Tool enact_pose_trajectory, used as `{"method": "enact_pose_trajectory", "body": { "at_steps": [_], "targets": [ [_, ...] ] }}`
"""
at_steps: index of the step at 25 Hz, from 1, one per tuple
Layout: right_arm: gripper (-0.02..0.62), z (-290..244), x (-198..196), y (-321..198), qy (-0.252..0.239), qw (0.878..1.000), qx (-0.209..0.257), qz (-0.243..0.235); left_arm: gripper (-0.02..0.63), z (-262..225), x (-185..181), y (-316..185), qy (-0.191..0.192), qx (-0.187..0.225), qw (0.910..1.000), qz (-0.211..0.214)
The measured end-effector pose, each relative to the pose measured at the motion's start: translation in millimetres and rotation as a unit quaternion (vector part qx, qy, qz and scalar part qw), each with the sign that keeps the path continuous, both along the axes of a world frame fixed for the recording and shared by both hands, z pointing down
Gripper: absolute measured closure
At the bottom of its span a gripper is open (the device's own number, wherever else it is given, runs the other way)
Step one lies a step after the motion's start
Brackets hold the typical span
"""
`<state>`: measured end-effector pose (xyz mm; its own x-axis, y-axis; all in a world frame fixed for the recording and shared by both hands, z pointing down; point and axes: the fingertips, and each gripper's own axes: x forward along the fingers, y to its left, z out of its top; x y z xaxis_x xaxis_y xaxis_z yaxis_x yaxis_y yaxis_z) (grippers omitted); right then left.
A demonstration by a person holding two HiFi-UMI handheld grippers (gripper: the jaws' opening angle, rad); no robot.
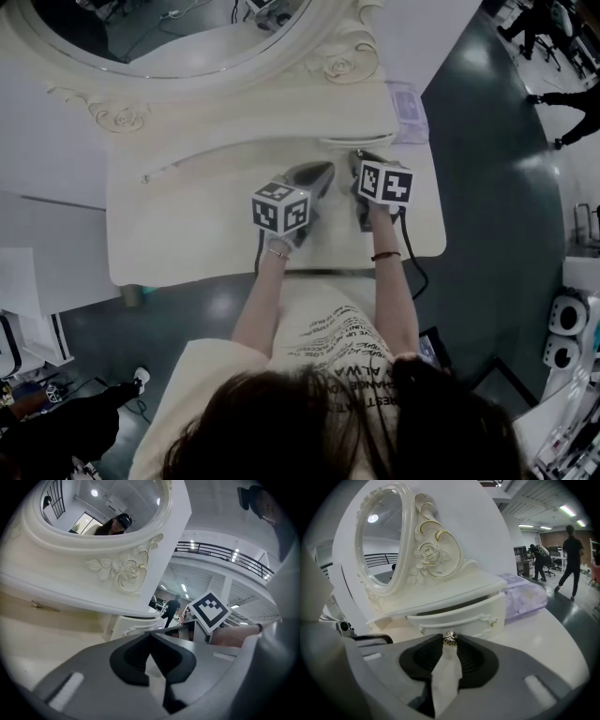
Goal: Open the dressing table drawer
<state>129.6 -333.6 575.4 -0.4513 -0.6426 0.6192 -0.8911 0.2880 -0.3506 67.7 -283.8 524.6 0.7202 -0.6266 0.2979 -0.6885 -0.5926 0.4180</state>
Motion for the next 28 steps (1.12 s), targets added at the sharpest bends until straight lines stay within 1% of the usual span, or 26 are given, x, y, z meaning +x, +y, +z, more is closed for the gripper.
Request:
{"method": "enact_pose_trajectory", "body": {
  "at_steps": [28],
  "targets": [
    [0.495,1.4,1.6,16.7,-0.004,1.000,-0.004,-0.005,0.607,1.8,8.7,16.6,0.001,-0.002,1.0000,0.006]
  ]
}}
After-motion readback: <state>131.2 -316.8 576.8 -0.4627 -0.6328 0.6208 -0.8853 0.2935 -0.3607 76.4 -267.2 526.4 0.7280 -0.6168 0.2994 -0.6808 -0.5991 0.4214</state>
